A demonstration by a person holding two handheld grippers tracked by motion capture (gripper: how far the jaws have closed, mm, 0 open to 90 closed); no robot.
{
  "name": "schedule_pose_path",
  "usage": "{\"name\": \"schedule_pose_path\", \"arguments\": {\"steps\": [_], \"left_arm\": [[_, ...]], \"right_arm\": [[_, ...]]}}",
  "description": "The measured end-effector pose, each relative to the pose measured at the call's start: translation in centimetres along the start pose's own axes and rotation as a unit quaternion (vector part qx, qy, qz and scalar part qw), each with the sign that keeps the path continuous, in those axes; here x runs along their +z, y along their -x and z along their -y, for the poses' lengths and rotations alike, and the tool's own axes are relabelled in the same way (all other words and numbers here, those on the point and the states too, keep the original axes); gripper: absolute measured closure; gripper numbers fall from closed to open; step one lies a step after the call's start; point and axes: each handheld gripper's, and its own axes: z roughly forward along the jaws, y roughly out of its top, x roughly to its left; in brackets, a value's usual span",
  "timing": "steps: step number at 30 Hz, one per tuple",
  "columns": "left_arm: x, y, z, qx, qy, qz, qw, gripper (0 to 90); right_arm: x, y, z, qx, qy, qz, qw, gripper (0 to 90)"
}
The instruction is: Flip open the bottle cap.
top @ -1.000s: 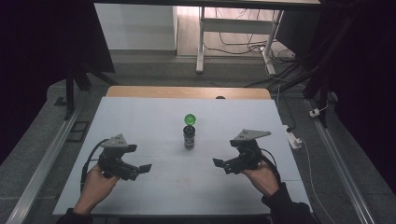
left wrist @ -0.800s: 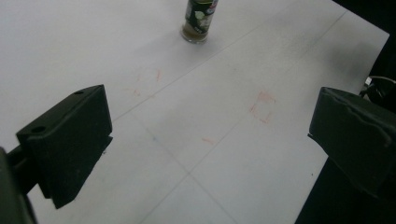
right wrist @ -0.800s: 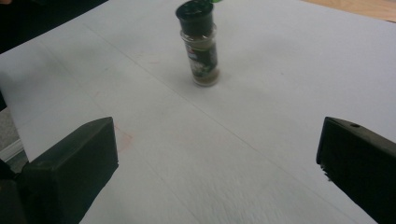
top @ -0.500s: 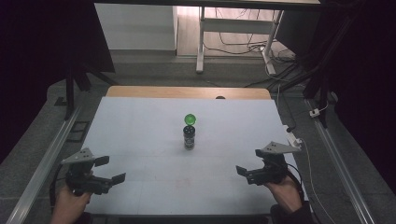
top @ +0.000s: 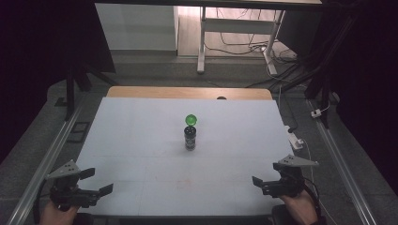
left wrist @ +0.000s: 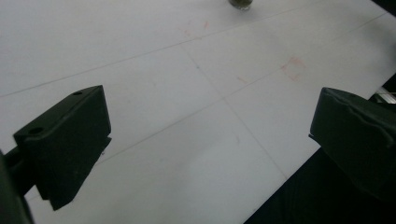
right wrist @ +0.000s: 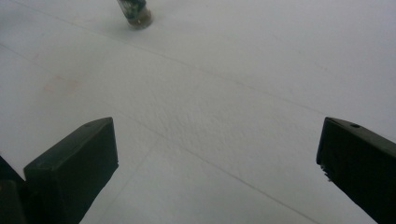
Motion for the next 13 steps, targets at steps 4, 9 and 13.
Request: {"name": "schedule_pose_path", "arguments": {"steps": [4, 9, 13], "left_arm": [[-0.11, -0.08, 0.49, -0.001, -0.016, -0.015, 0.9998, 0.0], [-0.27, 0.03, 0.70, -0.003, -0.022, -0.026, 0.9994, 0.0], [-0.29, -0.10, 0.67, -0.008, -0.019, -0.021, 0.9996, 0.0]], "right_arm": [[-0.15, 0.09, 0.53, 0.000, -0.016, 0.004, 0.9999, 0.0], [-0.46, 0.01, 0.79, -0.002, -0.021, 0.008, 0.9998, 0.0], [-0.40, 0.05, 0.81, -0.001, -0.025, 0.013, 0.9996, 0.0]]}}
